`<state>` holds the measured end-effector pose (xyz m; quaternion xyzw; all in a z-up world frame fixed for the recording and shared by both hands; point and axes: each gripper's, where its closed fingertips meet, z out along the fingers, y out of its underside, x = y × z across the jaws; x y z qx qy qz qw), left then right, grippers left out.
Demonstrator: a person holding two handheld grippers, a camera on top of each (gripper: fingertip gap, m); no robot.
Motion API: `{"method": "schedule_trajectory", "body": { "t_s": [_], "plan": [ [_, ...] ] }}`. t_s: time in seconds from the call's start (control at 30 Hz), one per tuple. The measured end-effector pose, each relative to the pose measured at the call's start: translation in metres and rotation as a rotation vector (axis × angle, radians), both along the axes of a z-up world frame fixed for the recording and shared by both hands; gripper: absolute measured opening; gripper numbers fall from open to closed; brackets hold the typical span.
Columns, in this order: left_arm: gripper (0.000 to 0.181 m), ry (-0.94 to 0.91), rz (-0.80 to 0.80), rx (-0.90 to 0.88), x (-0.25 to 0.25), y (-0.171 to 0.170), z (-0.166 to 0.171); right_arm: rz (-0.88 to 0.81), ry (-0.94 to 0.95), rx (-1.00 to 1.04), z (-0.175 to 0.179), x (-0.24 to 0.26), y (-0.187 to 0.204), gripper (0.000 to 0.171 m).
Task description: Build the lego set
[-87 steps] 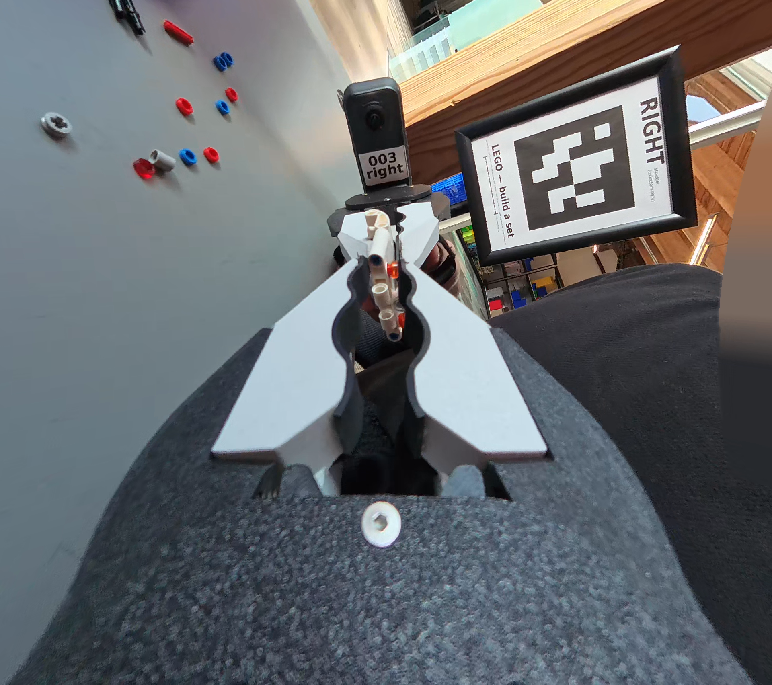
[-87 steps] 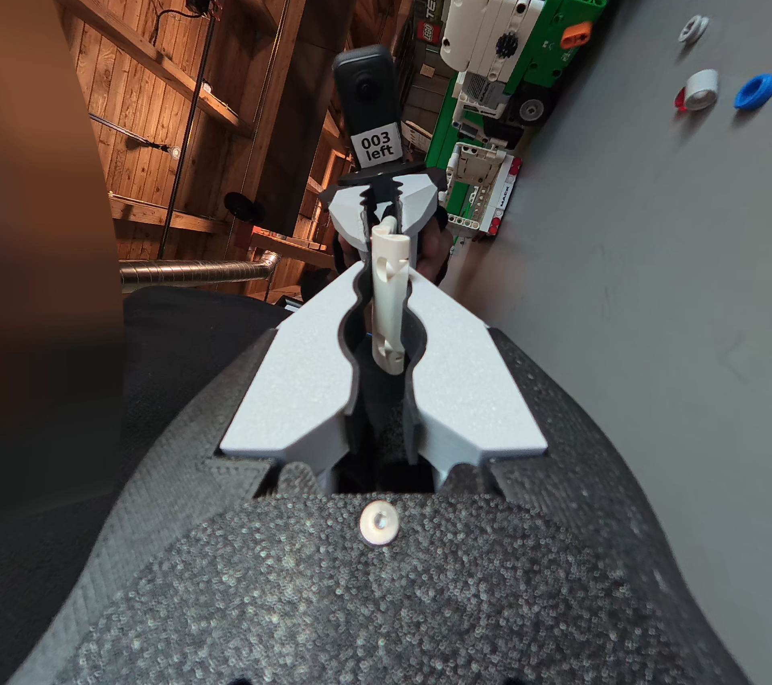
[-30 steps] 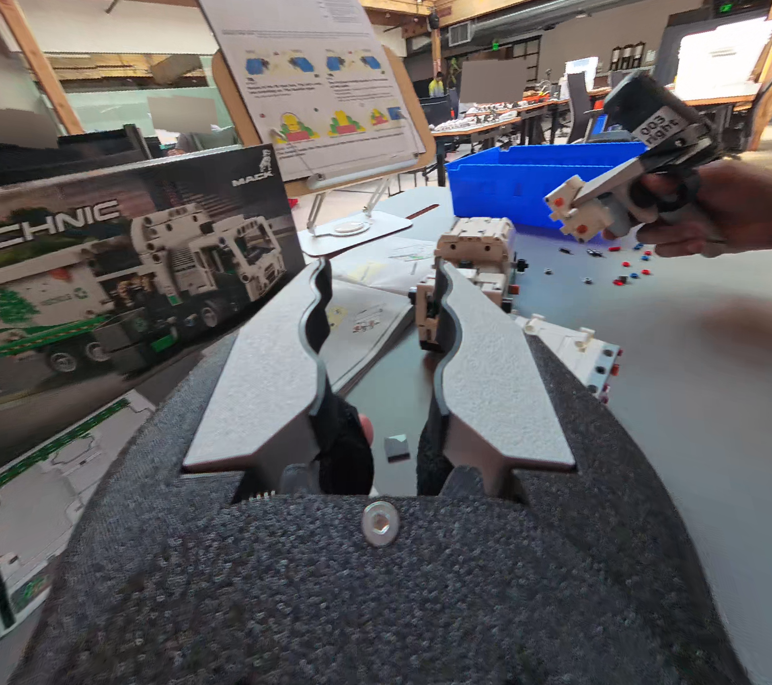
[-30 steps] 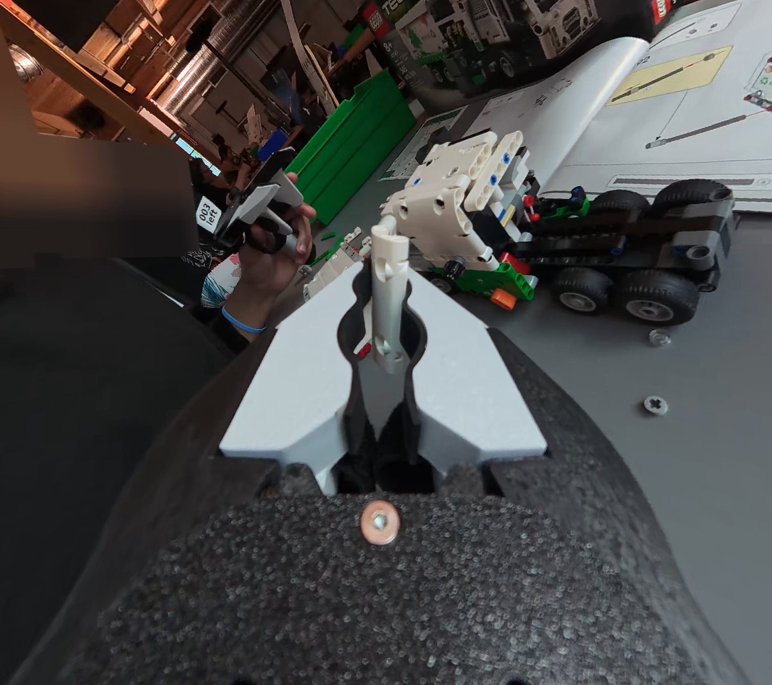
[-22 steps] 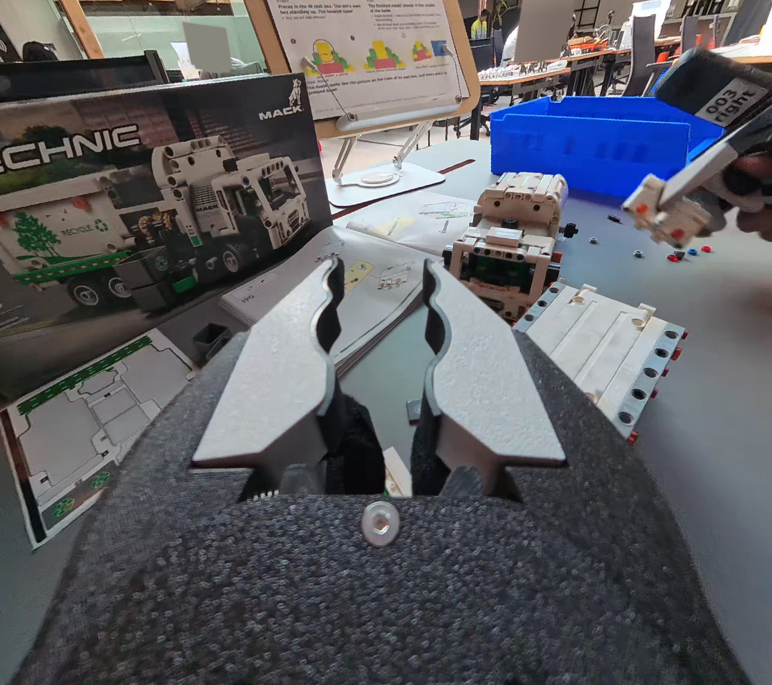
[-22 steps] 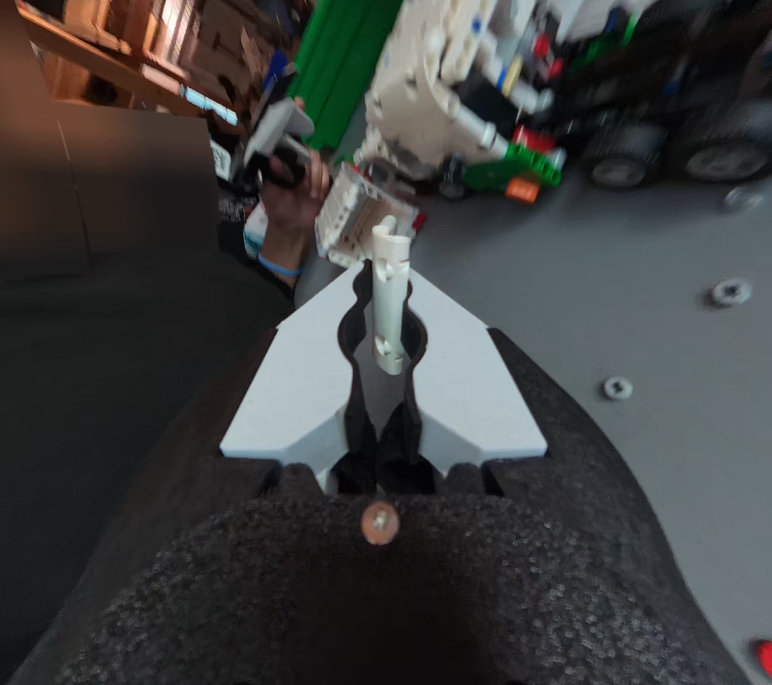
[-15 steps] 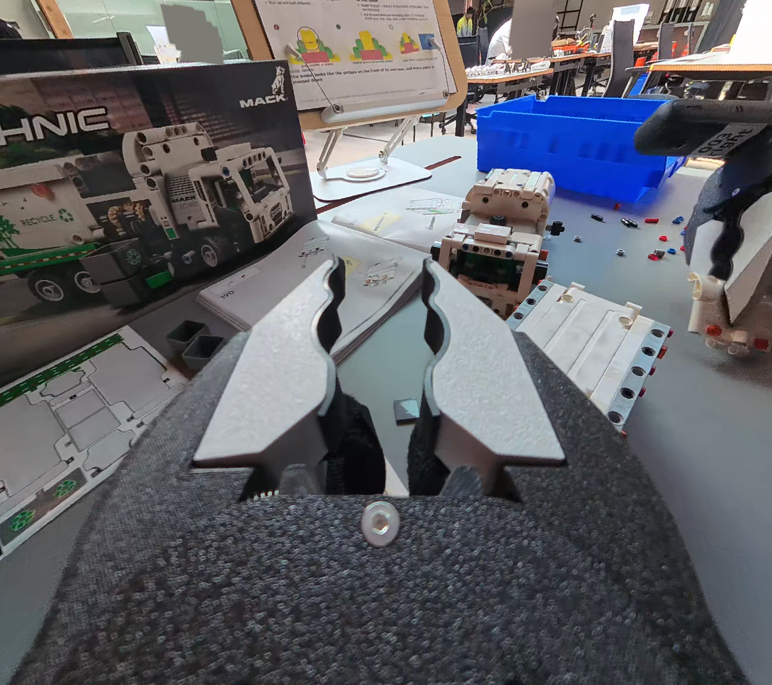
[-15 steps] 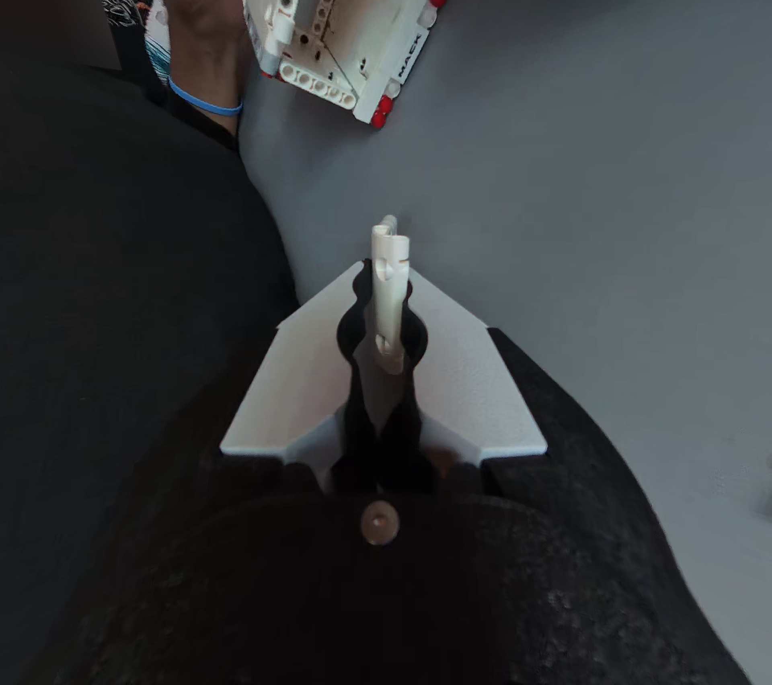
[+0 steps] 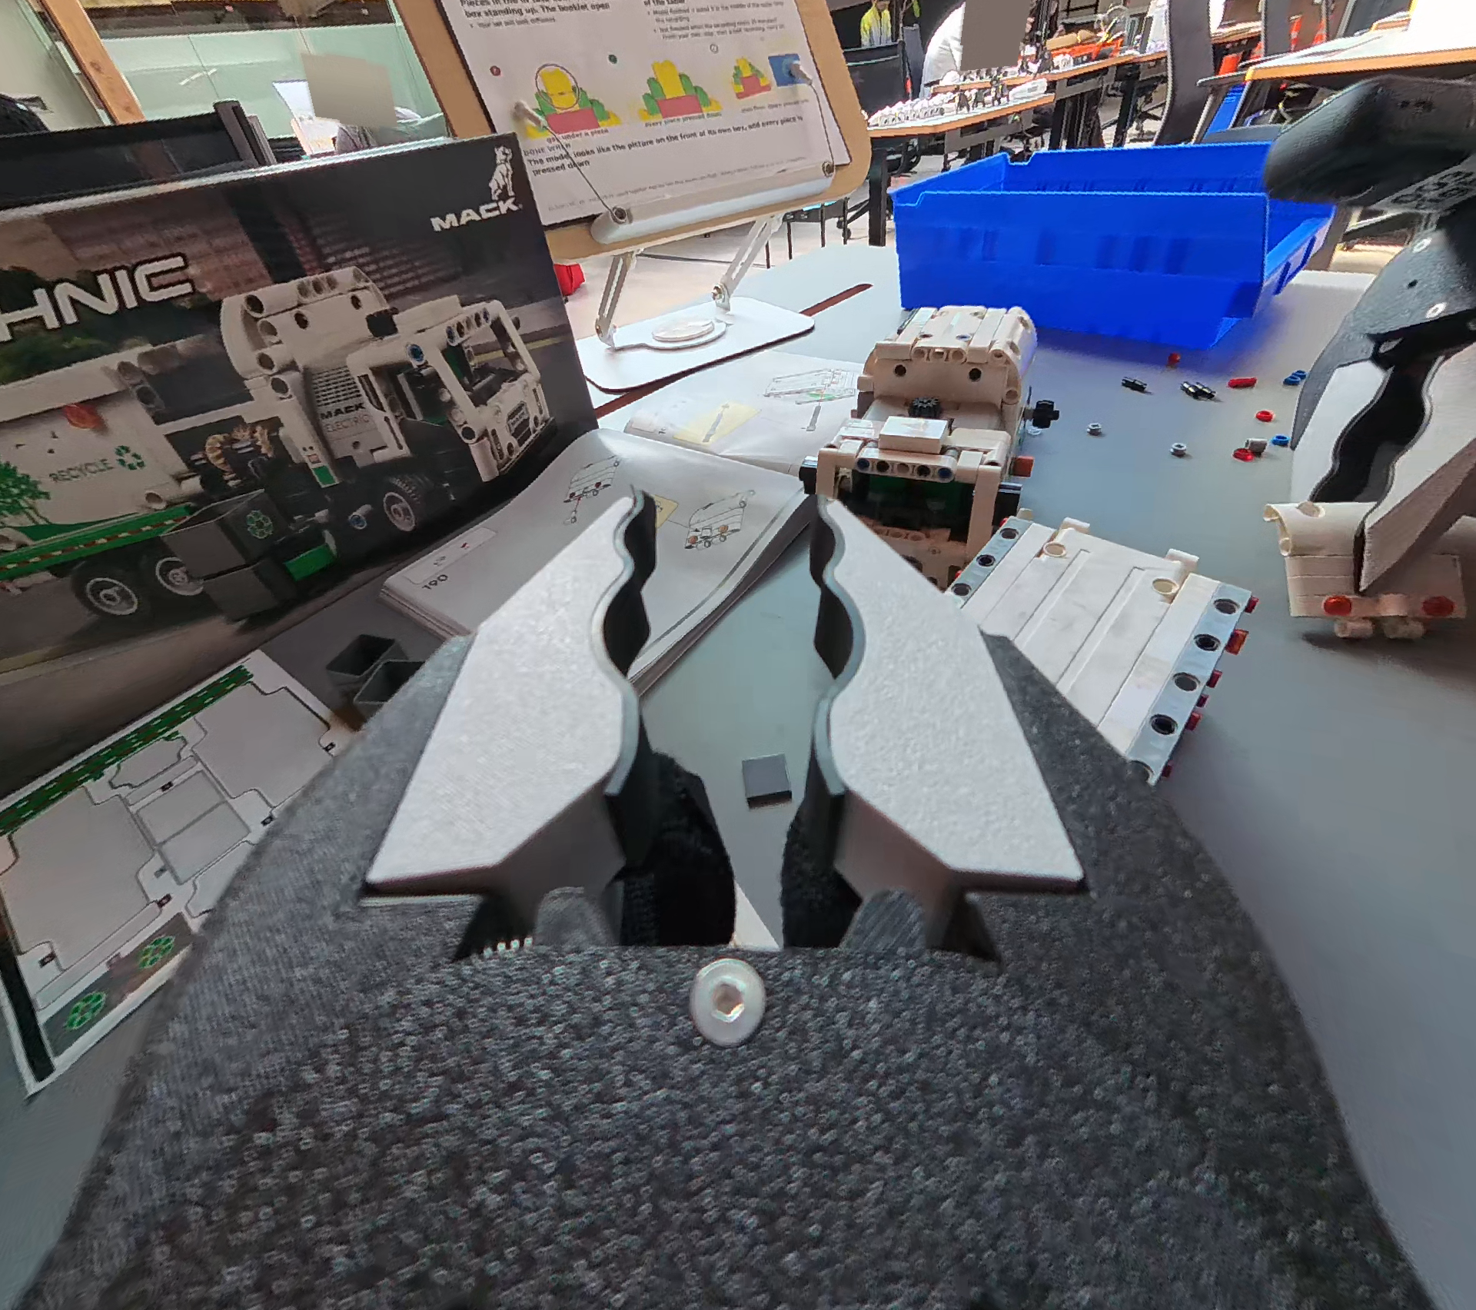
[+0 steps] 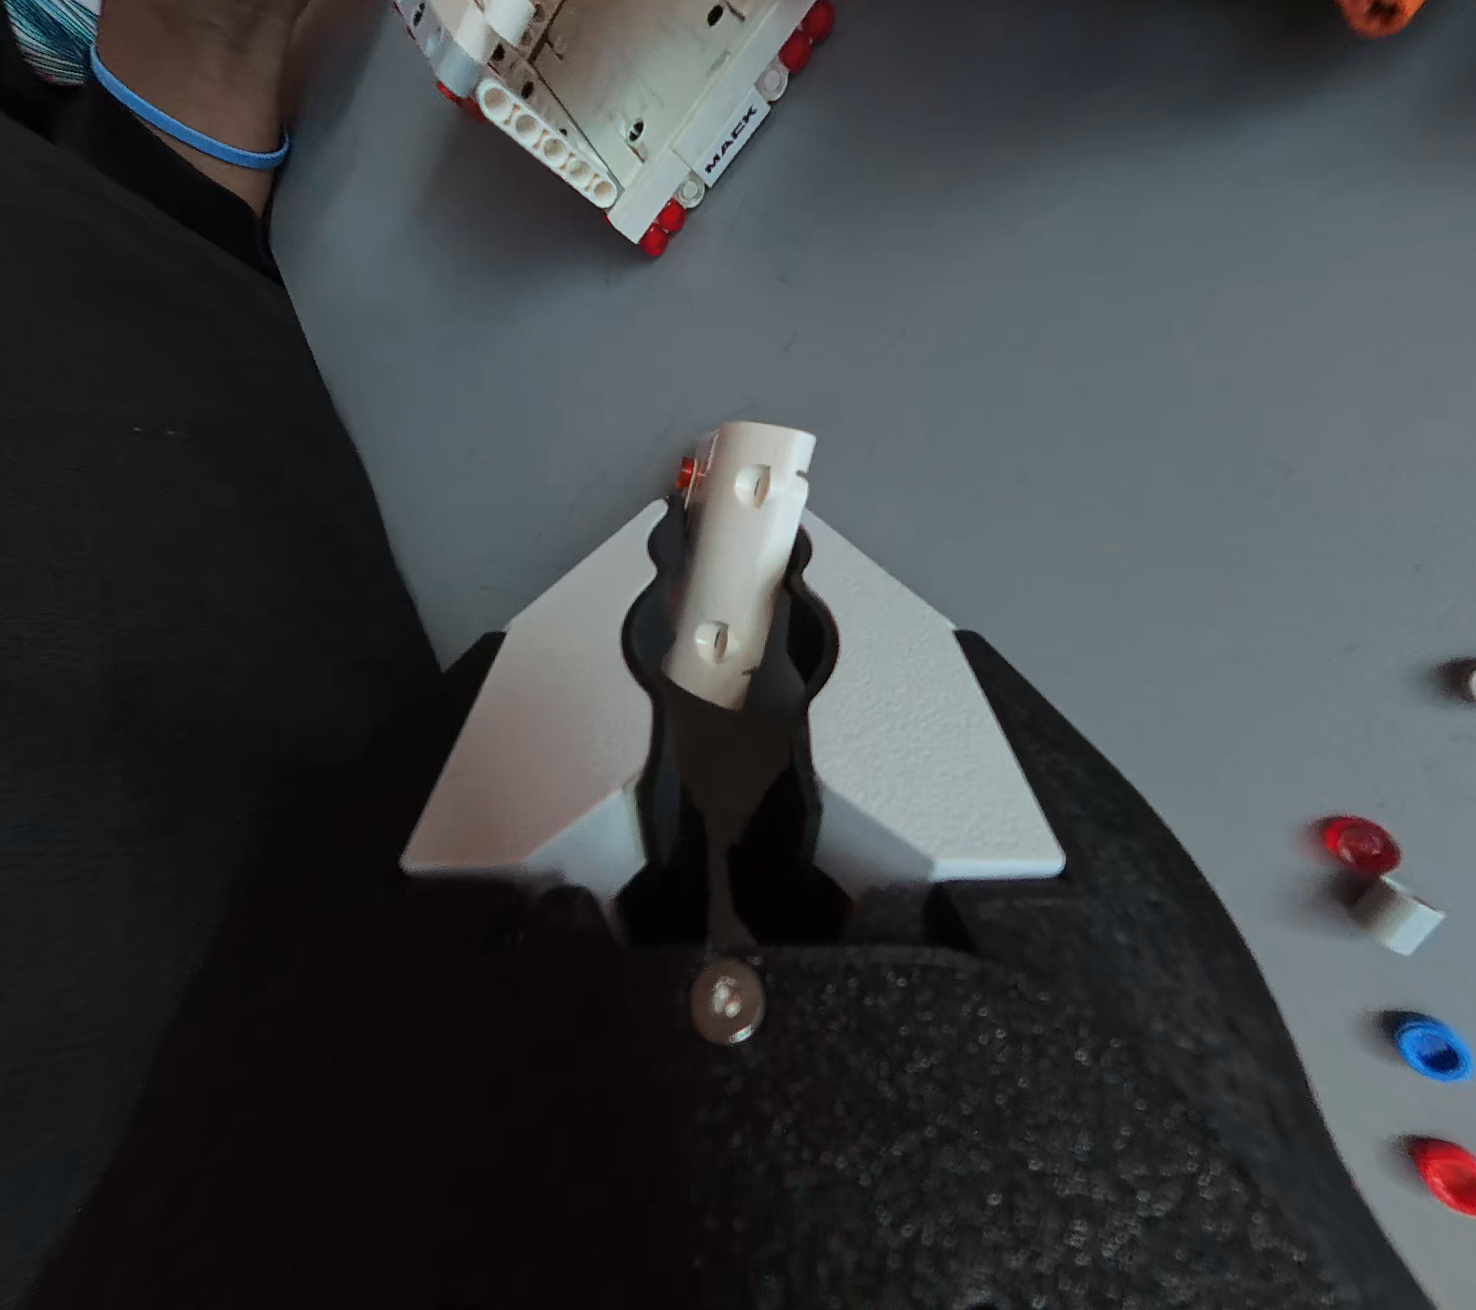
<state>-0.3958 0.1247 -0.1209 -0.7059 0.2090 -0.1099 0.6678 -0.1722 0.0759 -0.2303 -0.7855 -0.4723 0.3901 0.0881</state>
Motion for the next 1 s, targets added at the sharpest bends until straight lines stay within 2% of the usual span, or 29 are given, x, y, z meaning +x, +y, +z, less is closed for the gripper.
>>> {"method": "schedule_trajectory", "body": {
  "t_s": [0.33, 0.63, 0.8, 0.93, 1.0],
  "plan": [
    [0.035, 0.032, 0.0, -0.042, 0.004, -0.001, -0.012, 0.007, -0.014, 0.208, 0.0, 0.003, 0.006, 0.033],
    [0.036, -0.019, 0.091, -0.074, -0.033, -0.005, -0.004, -0.021, -0.03, 0.338, -0.002, 0.006, 0.014, 0.04],
    [0.036, 0.069, 0.175, -0.183, -0.068, -0.027, -0.007, -0.029, -0.044, 0.456, -0.001, 0.007, 0.019, 0.045],
    [0.036, 0.146, 0.292, -0.407, -0.104, -0.051, -0.029, -0.027, -0.035, 0.485, 0.001, 0.006, 0.018, 0.044],
    [0.036, 0.163, 0.232, -0.525, -0.1, -0.072, -0.045, -0.034, -0.004, 0.504, 0.007, 0.004, 0.02, 0.044]
  ]
}}
